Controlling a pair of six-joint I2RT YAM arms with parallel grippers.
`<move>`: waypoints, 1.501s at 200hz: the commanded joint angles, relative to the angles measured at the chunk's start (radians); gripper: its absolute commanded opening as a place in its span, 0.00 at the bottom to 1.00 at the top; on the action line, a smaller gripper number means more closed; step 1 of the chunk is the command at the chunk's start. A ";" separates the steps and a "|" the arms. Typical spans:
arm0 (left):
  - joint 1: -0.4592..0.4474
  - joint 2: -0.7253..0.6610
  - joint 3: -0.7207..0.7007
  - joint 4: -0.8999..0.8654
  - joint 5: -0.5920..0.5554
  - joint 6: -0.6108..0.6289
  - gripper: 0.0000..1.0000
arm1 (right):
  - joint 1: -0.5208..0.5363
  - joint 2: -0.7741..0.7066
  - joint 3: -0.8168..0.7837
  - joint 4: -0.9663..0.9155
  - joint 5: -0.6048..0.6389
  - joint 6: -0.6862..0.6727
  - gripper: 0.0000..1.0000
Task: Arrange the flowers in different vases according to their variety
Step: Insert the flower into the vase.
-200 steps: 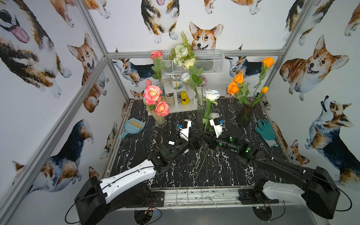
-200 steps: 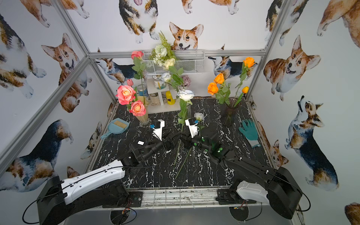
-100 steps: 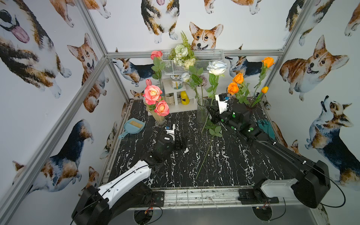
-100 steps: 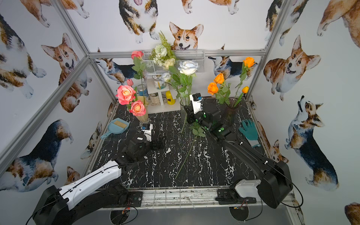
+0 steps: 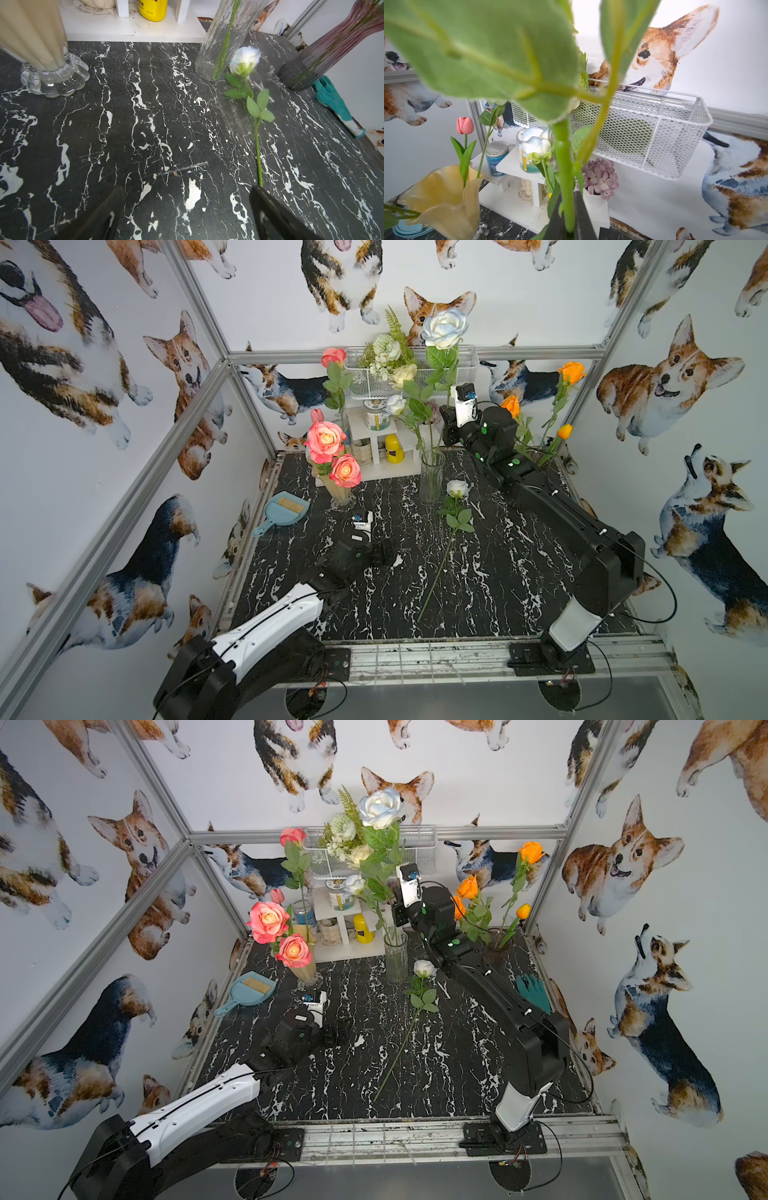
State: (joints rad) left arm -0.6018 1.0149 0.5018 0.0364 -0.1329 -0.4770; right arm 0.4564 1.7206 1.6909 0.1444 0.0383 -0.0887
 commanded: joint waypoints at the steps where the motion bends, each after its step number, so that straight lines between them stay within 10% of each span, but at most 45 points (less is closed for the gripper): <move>1: 0.006 0.006 0.000 0.008 0.004 -0.003 1.00 | -0.004 0.054 0.063 -0.007 0.040 -0.057 0.05; 91: 0.014 0.039 0.010 0.021 0.027 0.000 1.00 | -0.006 0.092 -0.063 0.055 0.037 -0.033 0.08; 123: 0.014 0.040 0.012 0.014 0.027 -0.001 1.00 | -0.007 0.087 -0.084 0.061 0.034 -0.020 0.56; 146: 0.014 0.036 0.014 0.008 0.029 -0.003 1.00 | -0.007 0.080 -0.086 0.055 0.034 -0.016 0.72; 300: -0.093 0.195 0.136 -0.029 0.095 0.028 1.00 | -0.007 -0.195 -0.431 0.057 -0.047 0.159 0.78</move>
State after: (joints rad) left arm -0.6662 1.1782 0.6098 0.0250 -0.0383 -0.4644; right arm 0.4507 1.5791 1.3182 0.1799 0.0273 -0.0151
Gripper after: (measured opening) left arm 0.998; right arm 0.781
